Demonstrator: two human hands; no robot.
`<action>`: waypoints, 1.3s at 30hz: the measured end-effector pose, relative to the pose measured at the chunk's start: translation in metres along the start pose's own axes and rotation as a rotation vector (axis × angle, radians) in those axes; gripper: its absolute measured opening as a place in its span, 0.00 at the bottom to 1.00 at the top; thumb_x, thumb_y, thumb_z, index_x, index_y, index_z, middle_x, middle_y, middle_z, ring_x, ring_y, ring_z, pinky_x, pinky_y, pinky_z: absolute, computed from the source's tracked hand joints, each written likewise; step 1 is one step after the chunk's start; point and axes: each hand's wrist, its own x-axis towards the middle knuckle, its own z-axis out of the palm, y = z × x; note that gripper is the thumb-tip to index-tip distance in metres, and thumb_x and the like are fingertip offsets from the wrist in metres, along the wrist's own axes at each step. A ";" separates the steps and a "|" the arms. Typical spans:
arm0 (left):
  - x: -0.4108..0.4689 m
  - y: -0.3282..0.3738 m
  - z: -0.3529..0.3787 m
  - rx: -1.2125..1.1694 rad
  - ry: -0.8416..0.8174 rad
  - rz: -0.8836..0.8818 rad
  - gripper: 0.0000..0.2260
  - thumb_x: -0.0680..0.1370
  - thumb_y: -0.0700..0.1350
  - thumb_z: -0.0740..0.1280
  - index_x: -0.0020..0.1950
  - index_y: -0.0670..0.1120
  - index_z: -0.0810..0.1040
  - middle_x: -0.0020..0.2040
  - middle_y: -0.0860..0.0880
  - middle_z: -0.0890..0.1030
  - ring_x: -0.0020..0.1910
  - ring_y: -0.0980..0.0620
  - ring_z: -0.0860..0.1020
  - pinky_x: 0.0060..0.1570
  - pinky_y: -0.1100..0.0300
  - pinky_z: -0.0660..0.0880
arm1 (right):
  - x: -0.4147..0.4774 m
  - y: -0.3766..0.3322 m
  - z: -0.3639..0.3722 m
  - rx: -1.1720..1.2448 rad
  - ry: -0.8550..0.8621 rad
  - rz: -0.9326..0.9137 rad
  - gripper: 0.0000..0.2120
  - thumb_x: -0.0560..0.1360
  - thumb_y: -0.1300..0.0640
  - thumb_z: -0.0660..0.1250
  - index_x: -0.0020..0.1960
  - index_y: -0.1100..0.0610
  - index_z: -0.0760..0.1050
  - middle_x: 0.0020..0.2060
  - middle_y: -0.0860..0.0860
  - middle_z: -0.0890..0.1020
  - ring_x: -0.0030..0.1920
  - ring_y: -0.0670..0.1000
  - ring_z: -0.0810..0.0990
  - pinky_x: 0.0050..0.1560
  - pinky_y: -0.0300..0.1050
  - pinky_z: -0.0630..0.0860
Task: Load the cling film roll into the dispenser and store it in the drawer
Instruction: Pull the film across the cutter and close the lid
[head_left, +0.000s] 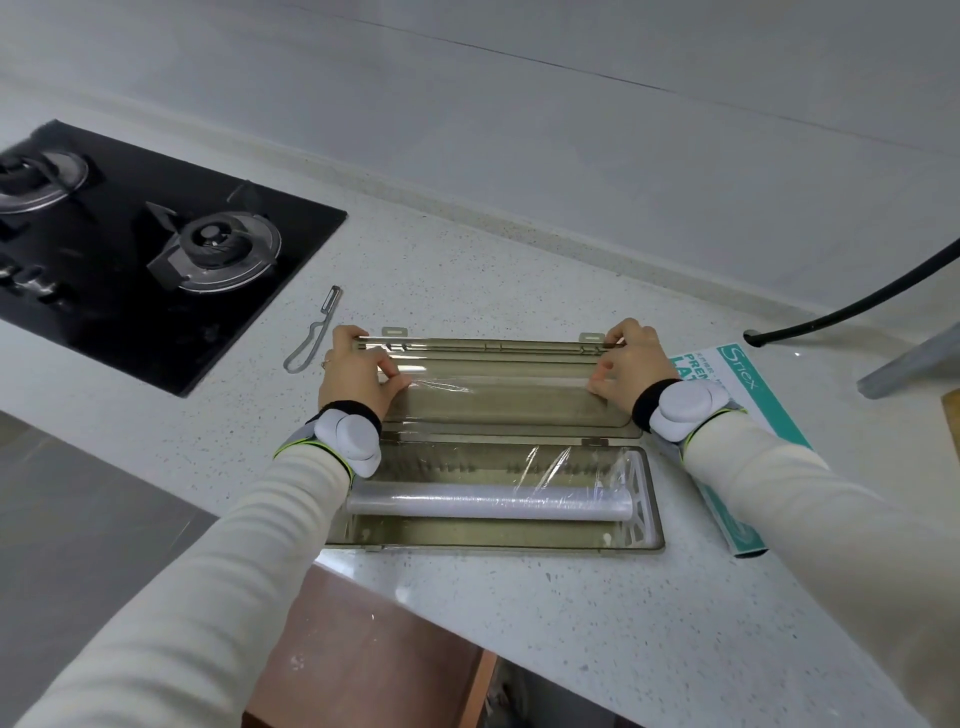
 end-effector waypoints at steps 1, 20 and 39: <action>-0.002 0.002 -0.002 0.002 0.025 0.004 0.07 0.72 0.45 0.73 0.41 0.41 0.81 0.68 0.46 0.63 0.63 0.45 0.69 0.53 0.56 0.73 | -0.002 0.000 -0.002 -0.007 0.021 -0.005 0.09 0.72 0.55 0.68 0.43 0.60 0.83 0.60 0.54 0.69 0.61 0.56 0.65 0.58 0.50 0.70; -0.015 -0.004 -0.012 0.083 0.319 0.133 0.12 0.65 0.52 0.77 0.32 0.46 0.79 0.56 0.46 0.72 0.41 0.47 0.77 0.45 0.55 0.71 | -0.031 -0.006 -0.004 -0.067 0.373 -0.035 0.10 0.65 0.56 0.75 0.31 0.61 0.78 0.51 0.54 0.75 0.56 0.57 0.71 0.32 0.42 0.67; -0.025 -0.012 -0.011 0.062 0.406 0.164 0.12 0.65 0.53 0.77 0.30 0.47 0.78 0.55 0.46 0.72 0.45 0.48 0.76 0.56 0.47 0.66 | -0.041 -0.017 -0.003 -0.078 0.439 0.015 0.16 0.67 0.53 0.73 0.27 0.62 0.75 0.50 0.54 0.76 0.55 0.58 0.72 0.32 0.44 0.68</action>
